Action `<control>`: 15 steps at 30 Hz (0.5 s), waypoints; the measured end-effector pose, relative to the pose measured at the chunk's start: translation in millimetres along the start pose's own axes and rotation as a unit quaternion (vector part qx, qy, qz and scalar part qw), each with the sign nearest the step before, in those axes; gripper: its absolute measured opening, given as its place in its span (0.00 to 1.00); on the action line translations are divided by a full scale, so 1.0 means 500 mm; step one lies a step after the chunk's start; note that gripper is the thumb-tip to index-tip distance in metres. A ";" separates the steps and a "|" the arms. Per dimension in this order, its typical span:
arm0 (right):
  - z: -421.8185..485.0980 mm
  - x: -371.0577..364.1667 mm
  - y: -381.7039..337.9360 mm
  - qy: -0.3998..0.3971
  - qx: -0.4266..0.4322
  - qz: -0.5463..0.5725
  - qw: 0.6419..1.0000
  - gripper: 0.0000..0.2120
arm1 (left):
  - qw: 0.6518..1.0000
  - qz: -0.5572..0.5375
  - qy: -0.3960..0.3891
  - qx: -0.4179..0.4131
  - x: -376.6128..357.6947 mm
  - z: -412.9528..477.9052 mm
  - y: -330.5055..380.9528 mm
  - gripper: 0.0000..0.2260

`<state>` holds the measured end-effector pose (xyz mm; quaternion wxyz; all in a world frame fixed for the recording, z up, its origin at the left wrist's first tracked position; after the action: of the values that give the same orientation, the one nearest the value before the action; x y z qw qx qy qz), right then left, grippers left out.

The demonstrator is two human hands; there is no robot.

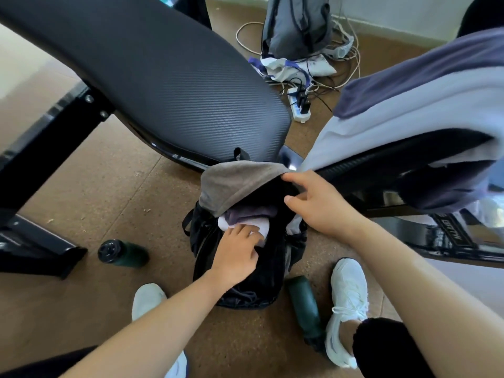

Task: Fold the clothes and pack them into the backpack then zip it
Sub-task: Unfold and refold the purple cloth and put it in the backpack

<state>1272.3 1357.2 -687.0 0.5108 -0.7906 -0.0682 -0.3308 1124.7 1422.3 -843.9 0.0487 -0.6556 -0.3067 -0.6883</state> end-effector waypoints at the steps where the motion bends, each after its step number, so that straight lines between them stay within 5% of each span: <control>1: -0.006 0.002 0.001 0.004 0.004 -0.013 1.000 0.23 | 1.000 -0.020 0.014 0.001 0.022 -0.014 0.010 0.13; 4: -0.032 0.030 -0.008 0.071 0.034 -0.015 0.997 0.18 | 0.995 -0.080 0.064 0.002 0.104 -0.030 0.043 0.11; 7: -0.088 0.099 -0.046 0.234 0.096 -0.019 0.967 0.09 | 0.982 -0.140 0.129 0.010 0.208 -0.017 0.093 0.09; 11: -0.189 0.206 -0.080 0.457 0.179 -0.054 0.870 0.02 | 0.955 -0.240 0.172 0.021 0.334 0.034 0.186 0.09; 15: -0.270 0.319 -0.050 0.615 0.172 -0.067 0.766 0.05 | 0.951 -0.284 0.126 -0.001 0.389 0.123 0.302 0.09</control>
<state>1323.1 1217.2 -538.2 0.5472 -0.3100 0.1522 -0.7625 1222.7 1395.6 -611.6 -0.1108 -0.4495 -0.4709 -0.7509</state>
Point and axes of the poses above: each hand's wrist, its own z-axis towards the middle knuckle, its own x-axis out of the back of the hand, y = z × x, the point moved 8 cm from there along z, towards the middle knuckle, and after that the axes turned 5 degrees about x, right-handed, at the moved point
